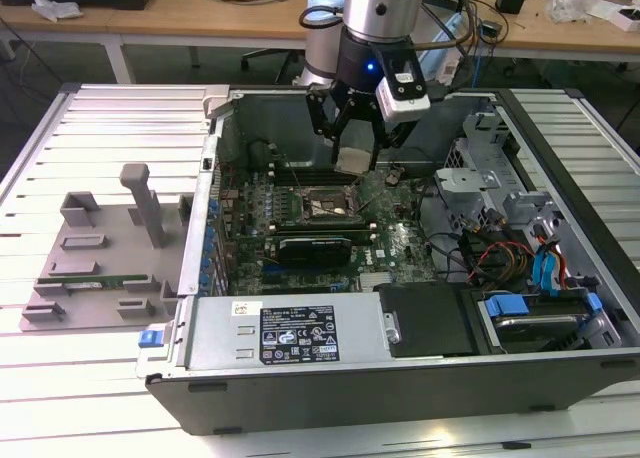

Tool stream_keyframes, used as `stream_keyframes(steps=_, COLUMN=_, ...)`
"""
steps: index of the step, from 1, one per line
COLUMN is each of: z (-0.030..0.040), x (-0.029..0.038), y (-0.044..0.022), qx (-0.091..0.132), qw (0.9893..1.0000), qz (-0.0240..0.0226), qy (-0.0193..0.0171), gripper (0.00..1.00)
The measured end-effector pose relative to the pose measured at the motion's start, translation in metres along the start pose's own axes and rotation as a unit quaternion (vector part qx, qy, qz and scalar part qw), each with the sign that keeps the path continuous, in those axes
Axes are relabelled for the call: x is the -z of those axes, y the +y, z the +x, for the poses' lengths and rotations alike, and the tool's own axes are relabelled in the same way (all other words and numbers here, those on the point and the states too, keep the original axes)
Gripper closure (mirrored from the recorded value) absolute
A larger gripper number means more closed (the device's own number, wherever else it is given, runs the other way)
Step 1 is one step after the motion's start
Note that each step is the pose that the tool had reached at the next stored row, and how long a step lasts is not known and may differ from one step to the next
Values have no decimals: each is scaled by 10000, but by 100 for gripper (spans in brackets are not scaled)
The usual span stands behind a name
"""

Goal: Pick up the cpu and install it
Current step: 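Place the cpu into insertion slot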

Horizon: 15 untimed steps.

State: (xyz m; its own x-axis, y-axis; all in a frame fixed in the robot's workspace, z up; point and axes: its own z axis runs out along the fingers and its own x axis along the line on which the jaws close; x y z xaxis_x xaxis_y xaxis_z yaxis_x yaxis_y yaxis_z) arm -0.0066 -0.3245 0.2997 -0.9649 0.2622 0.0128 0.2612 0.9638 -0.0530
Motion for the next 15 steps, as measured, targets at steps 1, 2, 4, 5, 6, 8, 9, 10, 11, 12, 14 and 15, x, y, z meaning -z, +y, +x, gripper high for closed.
stream_keyframes(steps=1, z=0, x=0, y=0, qx=-40, qw=10000, qz=0, qy=2, gripper=45)
stream_keyframes(steps=2, z=0, x=-1, y=0, qx=-127, qw=9999, qz=-1, qy=7, gripper=45)
stream_keyframes(steps=4, z=0, x=-3, y=0, qx=-287, qw=9996, qz=-1, qy=15, gripper=45)
stream_keyframes(steps=5, z=0, x=-4, y=0, qx=-357, qw=9994, qz=-2, qy=18, gripper=45)
stream_keyframes(steps=6, z=0, x=-4, y=0, qx=-395, qw=9992, qz=-2, qy=20, gripper=45)
stream_keyframes(steps=8, z=0, x=-5, y=0, qx=-499, qw=9987, qz=-3, qy=26, gripper=45)
stream_keyframes(steps=9, z=0, x=-6, y=0, qx=-573, qw=9983, qz=-3, qy=29, gripper=45)
stream_keyframes(steps=10, z=0, x=-7, y=0, qx=-675, qw=9977, qz=-3, qy=35, gripper=45)
stream_keyframes(steps=11, z=0, x=-8, y=0, qx=-715, qw=9974, qz=-3, qy=36, gripper=45)
stream_keyframes(steps=12, z=0, x=-9, y=0, qx=-753, qw=9972, qz=-2, qy=38, gripper=45)
stream_keyframes(steps=14, z=0, x=-11, y=1, qx=-876, qw=9961, qz=-2, qy=44, gripper=45)
stream_keyframes(steps=15, z=0, x=-12, y=1, qx=-937, qw=9956, qz=-1, qy=46, gripper=45)
